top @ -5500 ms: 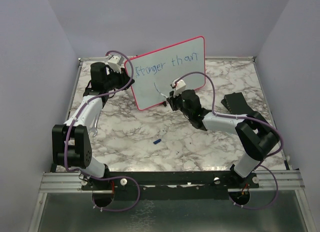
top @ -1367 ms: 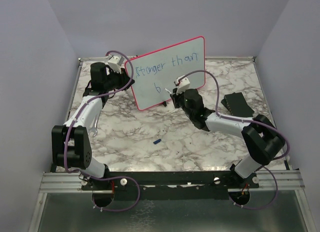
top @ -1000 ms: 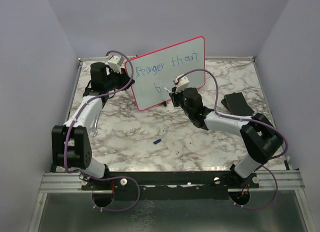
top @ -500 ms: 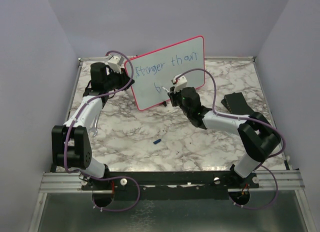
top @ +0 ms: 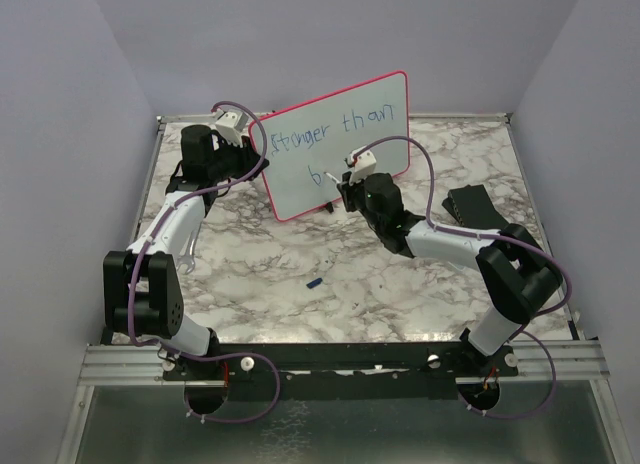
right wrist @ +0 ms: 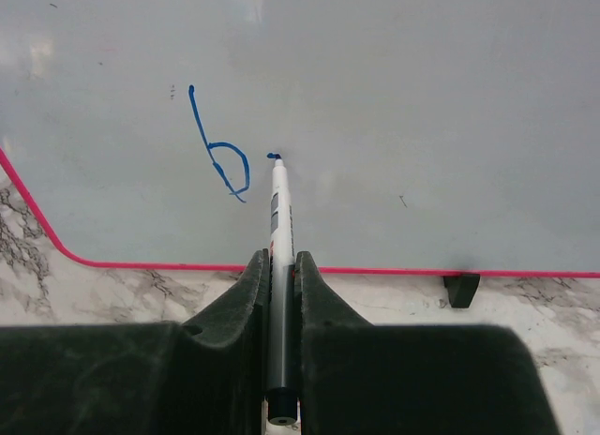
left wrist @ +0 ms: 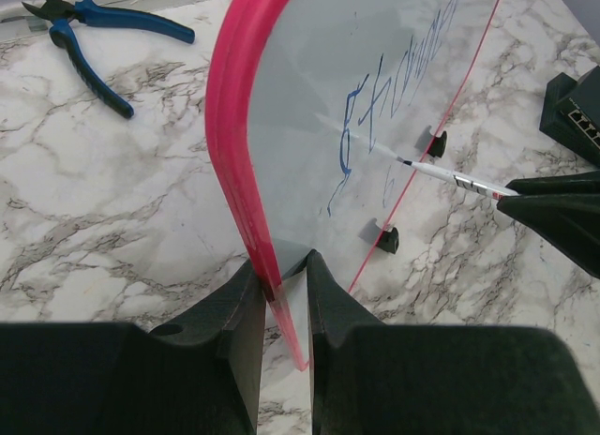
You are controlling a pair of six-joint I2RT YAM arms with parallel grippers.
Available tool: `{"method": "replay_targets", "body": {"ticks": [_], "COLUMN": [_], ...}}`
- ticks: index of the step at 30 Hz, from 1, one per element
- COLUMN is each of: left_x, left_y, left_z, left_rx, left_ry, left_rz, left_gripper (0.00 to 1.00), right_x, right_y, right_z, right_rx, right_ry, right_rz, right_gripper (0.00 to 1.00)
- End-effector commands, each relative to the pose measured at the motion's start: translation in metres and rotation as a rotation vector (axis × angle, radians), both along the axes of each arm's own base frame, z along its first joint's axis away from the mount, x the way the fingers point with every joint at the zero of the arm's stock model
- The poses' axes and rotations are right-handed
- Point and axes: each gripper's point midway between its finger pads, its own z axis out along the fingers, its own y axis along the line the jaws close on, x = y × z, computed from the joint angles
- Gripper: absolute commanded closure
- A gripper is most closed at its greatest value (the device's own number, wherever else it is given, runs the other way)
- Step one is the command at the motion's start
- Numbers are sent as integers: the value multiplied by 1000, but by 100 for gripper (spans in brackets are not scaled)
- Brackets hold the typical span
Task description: Write a sentence on the whiteboard
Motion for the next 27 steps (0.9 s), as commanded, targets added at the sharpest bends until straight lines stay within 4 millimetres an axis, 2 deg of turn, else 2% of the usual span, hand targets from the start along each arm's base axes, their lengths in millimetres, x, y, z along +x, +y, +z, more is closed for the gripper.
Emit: {"method": "replay_targets", "body": {"ticks": [1, 15, 27], "left_x": [-6, -6, -6], "left_y": [2, 1, 1], "left_z": [-5, -5, -5], "left_rx": [42, 42, 40], "left_ry": [-5, -5, -5], "left_rz": [0, -3, -4], "left_gripper": [95, 95, 95], "right_x": [14, 12, 3], "right_y": [-12, 7, 10], "right_z": [16, 10, 3], "right_rx": [5, 16, 15], "right_ry": [-42, -26, -11], "right_rz": [-59, 31, 74], "right_gripper": [100, 99, 99]}}
